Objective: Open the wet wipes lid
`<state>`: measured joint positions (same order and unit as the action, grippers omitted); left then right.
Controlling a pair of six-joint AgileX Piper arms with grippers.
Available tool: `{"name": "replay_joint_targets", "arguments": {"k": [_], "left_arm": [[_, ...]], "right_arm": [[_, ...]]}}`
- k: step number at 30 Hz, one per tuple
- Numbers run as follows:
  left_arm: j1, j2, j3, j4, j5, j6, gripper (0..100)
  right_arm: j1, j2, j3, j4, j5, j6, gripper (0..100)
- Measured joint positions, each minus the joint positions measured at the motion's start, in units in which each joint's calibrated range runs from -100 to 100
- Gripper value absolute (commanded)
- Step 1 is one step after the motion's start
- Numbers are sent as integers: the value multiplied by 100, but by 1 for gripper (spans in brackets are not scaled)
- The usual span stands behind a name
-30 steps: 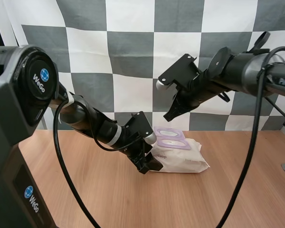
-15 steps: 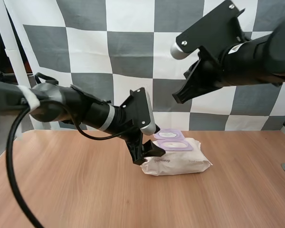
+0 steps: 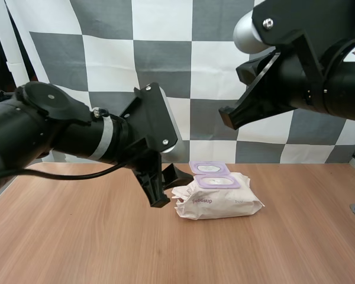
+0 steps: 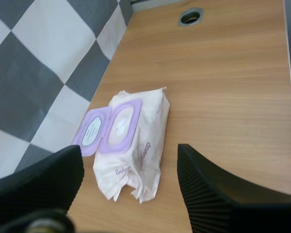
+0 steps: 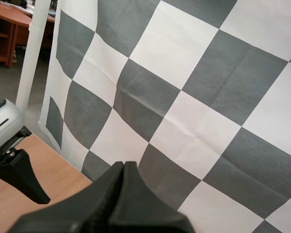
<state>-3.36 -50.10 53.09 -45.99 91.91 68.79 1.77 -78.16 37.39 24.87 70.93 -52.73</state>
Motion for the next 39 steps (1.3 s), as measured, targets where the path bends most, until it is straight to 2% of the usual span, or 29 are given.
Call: {"name": "replay_joint_targets", "arguments": {"k": [3,5,7,10,14,18,22,26,33,39], "left_arm": [[0,-578,0,228,-132,-484,78],[0,-946,0,301,-346,-770,66],[33,-1352,0,488,-530,-1055,46],[172,-1956,0,910,-727,-1532,2],[343,-2678,13,1193,-785,-2124,0],[414,-3469,308,1196,-1368,-2656,0],[429,-4149,879,1471,-2415,-3078,0],[429,-4346,1688,1611,-3526,-3171,0],[465,-4718,2982,1278,-5346,-3680,0],[530,-4990,3876,1153,-6956,-3702,0]], "right_arm": [[0,-196,0,0,18,207,0],[0,-316,0,0,18,285,0],[0,-424,0,0,18,349,0],[0,-564,56,62,18,436,0],[0,-749,314,237,-178,473,0],[0,-1079,907,399,-894,473,0],[0,-1340,1585,254,-1977,473,0],[0,-1423,2394,229,-3043,463,0],[0,-1528,3782,522,-4856,463,0],[0,-1944,4964,644,-6445,463,0]]}}
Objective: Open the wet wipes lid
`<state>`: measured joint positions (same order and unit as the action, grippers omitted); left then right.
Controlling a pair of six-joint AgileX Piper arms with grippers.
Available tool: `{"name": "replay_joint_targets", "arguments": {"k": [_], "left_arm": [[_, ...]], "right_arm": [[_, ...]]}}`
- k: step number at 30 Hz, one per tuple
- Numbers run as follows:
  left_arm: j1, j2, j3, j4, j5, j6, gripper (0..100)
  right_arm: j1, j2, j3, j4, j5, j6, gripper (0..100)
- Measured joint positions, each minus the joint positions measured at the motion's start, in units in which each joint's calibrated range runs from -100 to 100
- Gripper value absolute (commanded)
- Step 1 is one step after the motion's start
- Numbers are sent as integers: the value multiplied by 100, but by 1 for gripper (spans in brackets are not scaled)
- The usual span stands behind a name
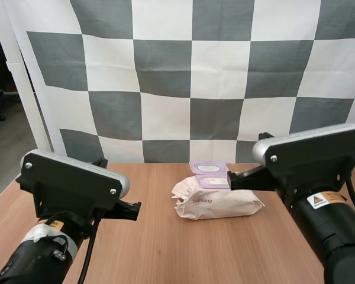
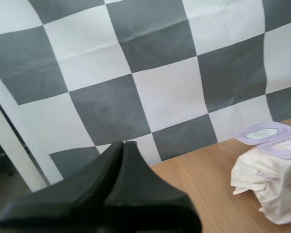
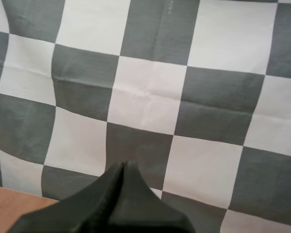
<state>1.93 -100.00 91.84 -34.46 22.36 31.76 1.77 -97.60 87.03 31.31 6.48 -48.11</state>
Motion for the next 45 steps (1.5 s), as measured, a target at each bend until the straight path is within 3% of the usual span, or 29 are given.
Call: {"name": "replay_joint_targets", "arguments": {"k": [6,11,17,22,32,45], "left_arm": [[0,0,759,-145,-1458,-77,0],[9,0,816,-264,-1856,-199,0],[157,0,816,92,-694,-837,0],[162,0,816,420,380,-1138,0],[162,0,816,880,909,-1726,0],[-8,0,816,1025,947,-1898,0]], "right_arm": [[0,-240,1006,0,-837,0,0],[-9,-240,1297,-33,-705,0,0],[-71,-240,1297,9,-220,0,0],[-115,-240,1297,132,-83,0,0],[-148,-240,1297,132,970,14,0],[-302,-240,1297,-227,1430,315,0]]}}
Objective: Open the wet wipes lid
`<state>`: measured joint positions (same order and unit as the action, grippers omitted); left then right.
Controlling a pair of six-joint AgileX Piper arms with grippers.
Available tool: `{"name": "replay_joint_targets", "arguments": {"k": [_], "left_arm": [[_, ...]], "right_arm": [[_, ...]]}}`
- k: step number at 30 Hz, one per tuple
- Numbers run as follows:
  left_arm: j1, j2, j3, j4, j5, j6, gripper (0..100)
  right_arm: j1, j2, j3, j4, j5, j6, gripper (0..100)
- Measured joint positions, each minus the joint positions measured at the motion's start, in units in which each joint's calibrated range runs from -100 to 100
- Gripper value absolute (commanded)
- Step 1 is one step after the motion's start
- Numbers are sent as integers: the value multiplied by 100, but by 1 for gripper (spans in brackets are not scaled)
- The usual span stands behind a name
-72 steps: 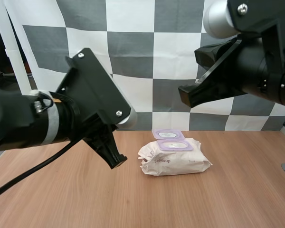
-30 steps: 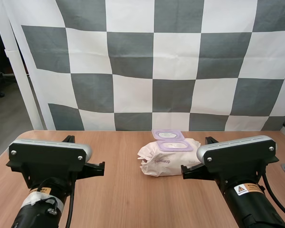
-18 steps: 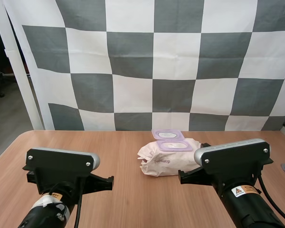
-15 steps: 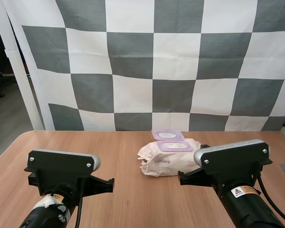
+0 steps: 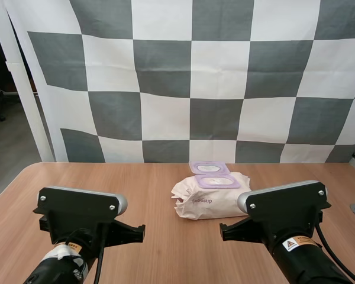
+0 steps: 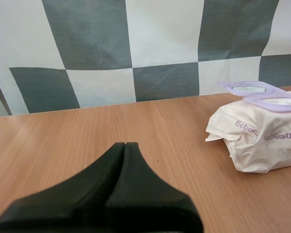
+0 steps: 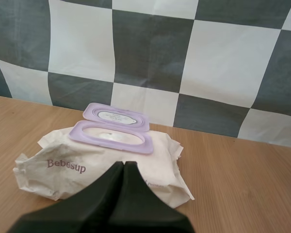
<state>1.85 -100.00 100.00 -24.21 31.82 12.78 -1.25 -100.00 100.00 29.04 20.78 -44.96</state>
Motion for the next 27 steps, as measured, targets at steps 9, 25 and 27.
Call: {"name": "replay_joint_targets", "arguments": {"k": [9,25,27], "left_arm": [[-8,0,0,106,77,-268,0],[21,0,0,730,32,225,0],[44,0,0,999,82,70,0]], "right_arm": [[-17,0,0,-1087,897,934,0],[-25,0,0,-1999,997,2045,0],[-25,0,0,-1999,1017,2045,0]]}}
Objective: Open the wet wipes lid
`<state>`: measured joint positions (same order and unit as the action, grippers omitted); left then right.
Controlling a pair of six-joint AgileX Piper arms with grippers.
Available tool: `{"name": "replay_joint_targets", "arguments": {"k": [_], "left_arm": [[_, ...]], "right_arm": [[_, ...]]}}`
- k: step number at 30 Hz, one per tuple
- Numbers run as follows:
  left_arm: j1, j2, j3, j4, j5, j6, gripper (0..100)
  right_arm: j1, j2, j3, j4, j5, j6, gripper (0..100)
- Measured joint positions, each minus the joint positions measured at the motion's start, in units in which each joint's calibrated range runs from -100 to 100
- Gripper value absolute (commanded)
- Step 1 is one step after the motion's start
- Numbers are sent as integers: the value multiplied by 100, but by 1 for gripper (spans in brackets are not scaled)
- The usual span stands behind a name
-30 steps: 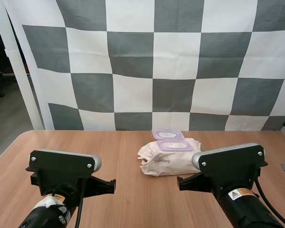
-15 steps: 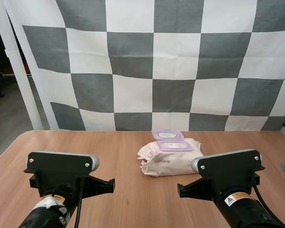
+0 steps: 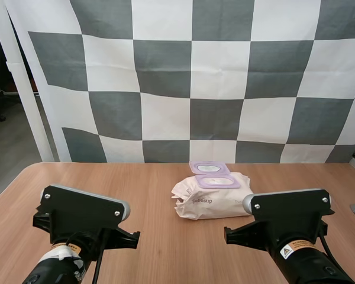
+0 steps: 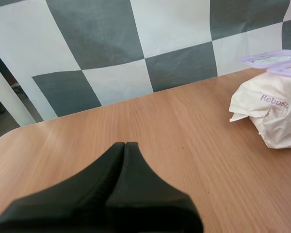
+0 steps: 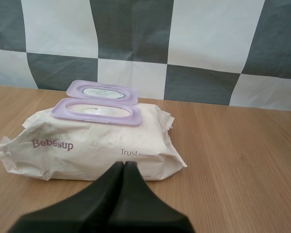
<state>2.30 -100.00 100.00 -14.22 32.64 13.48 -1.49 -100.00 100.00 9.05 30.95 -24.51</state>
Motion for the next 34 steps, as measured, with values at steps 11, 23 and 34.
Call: {"name": "replay_joint_targets", "arguments": {"k": [11,23,34], "left_arm": [[-49,0,0,1234,-152,-1580,0],[-49,0,0,1234,-119,-2809,0],[-49,0,0,1234,-213,-2809,0]], "right_arm": [[0,0,0,11,120,0,0],[0,0,0,-3,157,0,0],[0,0,0,36,104,0,0]]}}
